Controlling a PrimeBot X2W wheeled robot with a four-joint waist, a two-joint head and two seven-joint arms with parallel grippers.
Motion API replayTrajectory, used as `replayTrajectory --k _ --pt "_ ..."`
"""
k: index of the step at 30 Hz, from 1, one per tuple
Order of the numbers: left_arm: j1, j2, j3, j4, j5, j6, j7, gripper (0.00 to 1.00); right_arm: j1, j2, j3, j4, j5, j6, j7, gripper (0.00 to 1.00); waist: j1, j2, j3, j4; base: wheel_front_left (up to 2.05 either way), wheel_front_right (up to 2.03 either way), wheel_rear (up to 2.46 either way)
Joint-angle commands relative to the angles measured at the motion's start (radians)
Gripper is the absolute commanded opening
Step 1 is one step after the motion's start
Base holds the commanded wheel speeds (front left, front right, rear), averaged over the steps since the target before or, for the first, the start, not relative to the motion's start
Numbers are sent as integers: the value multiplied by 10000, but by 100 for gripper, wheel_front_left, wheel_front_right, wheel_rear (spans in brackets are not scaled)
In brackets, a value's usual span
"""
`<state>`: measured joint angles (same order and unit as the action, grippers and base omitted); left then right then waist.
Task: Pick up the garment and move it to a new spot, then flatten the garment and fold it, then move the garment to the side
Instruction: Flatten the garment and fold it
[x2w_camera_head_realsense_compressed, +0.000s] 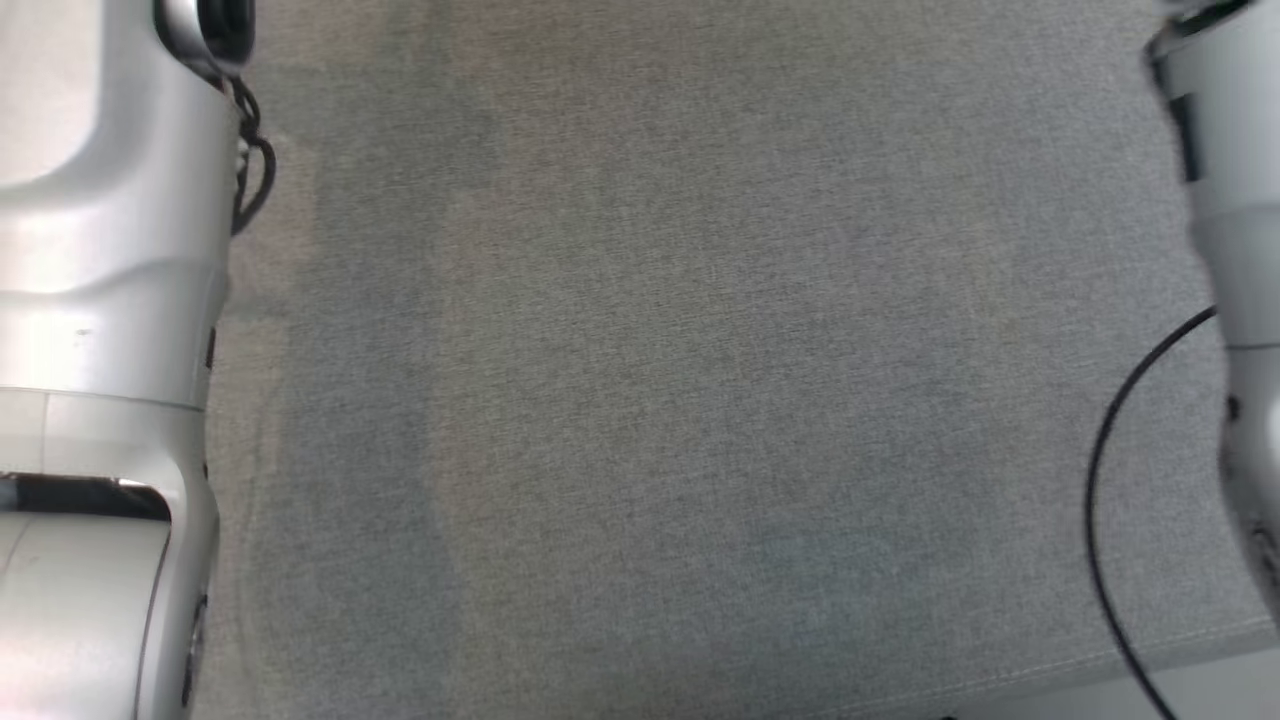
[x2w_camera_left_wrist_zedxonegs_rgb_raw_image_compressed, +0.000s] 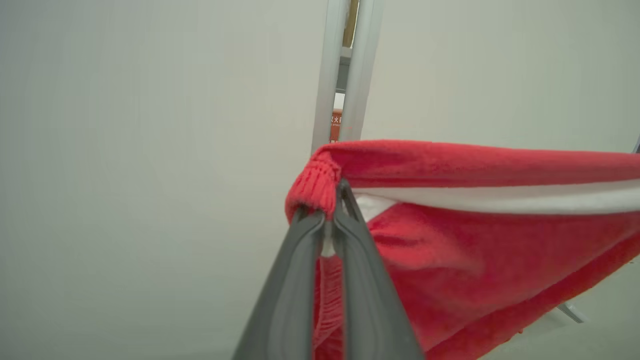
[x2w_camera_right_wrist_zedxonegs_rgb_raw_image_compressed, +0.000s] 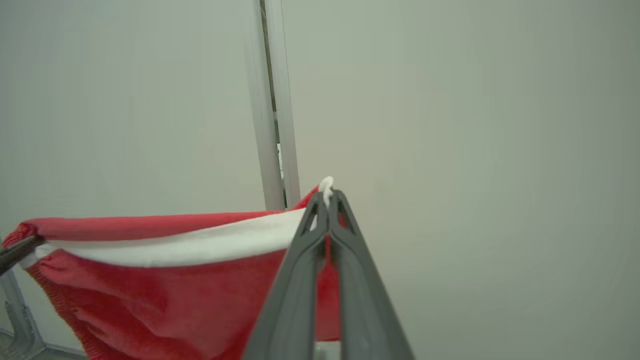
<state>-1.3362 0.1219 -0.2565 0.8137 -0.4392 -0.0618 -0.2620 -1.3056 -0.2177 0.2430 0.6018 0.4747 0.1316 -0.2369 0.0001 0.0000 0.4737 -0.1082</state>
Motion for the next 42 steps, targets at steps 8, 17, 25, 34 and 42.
replayTrajectory --k 8,17,25,34,42 --pt "1570 -488 689 2010 -319 -178 -21 0 1106 842 1687 2262 719 -16 -294 0 -1 0 398 1 0 0 0" --pt "4768 -686 1098 646 6 -545 -23 0 4593 447 1009 255 948 -16 -290 0 -1 0 53 277 0 0 0" --pt "8149 -687 689 -2075 278 -659 -22 0 8588 10 96 -2951 243 -16 -290 0 -1 0 -1176 382 0 0 0" --pt "11306 -643 353 -4888 503 -310 348 0 12279 2 -1041 -5944 -523 -18 -293 0 -1 0 -1978 456 0 0 0" --pt "13527 -225 -98 -8315 397 240 2434 0 14410 183 -1939 -7864 -1105 -18 62 0 -1 0 -2464 495 0 0 0"
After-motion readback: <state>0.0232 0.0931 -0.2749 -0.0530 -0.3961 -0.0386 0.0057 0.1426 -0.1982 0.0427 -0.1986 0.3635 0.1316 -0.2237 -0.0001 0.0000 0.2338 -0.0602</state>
